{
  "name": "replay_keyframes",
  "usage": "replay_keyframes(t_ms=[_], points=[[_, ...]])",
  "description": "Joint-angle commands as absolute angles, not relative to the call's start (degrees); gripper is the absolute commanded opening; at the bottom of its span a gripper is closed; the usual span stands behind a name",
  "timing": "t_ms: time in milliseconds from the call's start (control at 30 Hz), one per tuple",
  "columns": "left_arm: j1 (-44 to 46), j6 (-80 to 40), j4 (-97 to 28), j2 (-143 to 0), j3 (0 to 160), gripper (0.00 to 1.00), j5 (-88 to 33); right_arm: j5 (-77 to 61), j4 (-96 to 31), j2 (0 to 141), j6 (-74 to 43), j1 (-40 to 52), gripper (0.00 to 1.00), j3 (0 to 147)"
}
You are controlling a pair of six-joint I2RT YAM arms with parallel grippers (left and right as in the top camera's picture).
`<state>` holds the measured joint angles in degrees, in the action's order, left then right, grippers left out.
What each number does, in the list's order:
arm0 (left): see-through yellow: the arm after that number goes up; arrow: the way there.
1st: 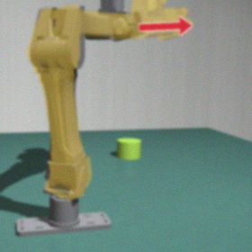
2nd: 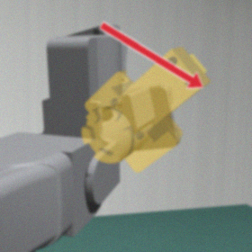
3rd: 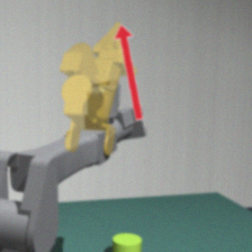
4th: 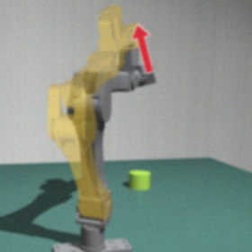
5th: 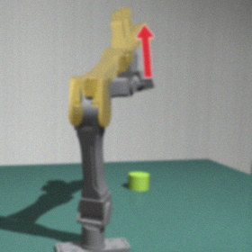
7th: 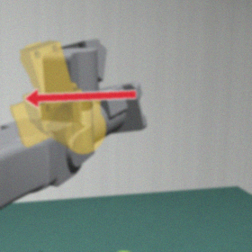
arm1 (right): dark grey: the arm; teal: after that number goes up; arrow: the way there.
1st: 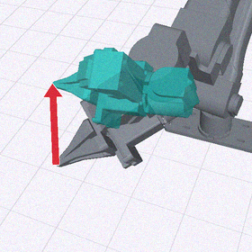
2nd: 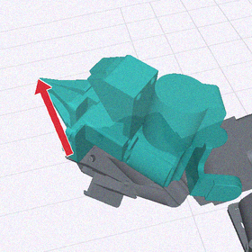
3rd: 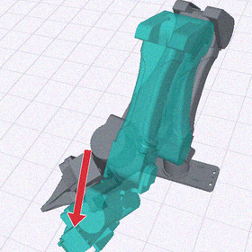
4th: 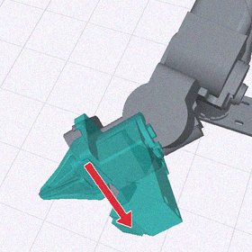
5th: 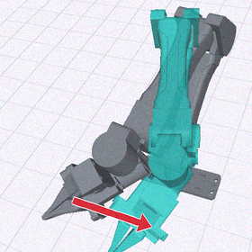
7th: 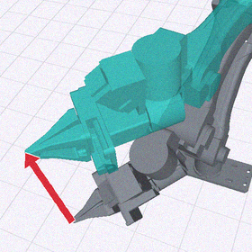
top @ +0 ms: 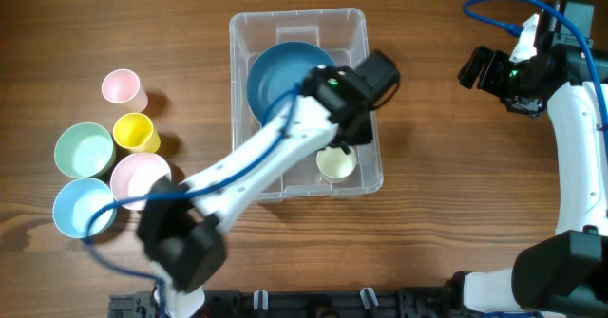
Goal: Pack container
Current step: 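Carry the cream cup into the container's front right corner, release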
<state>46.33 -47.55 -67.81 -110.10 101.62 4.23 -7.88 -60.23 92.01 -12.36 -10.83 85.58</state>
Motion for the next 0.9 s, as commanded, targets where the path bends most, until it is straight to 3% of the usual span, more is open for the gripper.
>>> replay_keyframes(t_ms=[0,33,67,167,467,733,867], points=[[39.03,-46.46,-71.24,-101.73,103.04,0.38,12.32,-7.38,-60.29,92.51,-12.16,-10.79,1.0,85.58],[36.16,-46.46,-73.49,-101.62,103.02,0.13,12.08,-7.4,-60.29,92.51,-12.19,-10.79,0.99,85.58],[34.28,-46.46,-75.92,-102.43,102.91,0.04,11.6,-7.4,-60.29,92.51,-12.16,-10.79,1.0,85.58],[31.59,-46.33,-77.71,-104.92,97.41,0.04,8.6,-7.57,-60.29,92.51,-12.16,-10.79,1.0,85.58],[34.72,-41.67,-60.01,-105.14,77.82,0.04,3.25,-7.57,-60.47,92.51,-12.16,-10.79,0.99,85.58],[34.89,-39.11,-48.66,-105.6,73.19,0.04,6.11,-7.55,-60.45,92.51,-12.19,-10.79,1.0,85.58],[34.87,-32.34,-42.17,-106.32,73.17,0.06,7.92,-7.57,-60.47,92.51,-12.19,-10.79,1.0,85.58]])
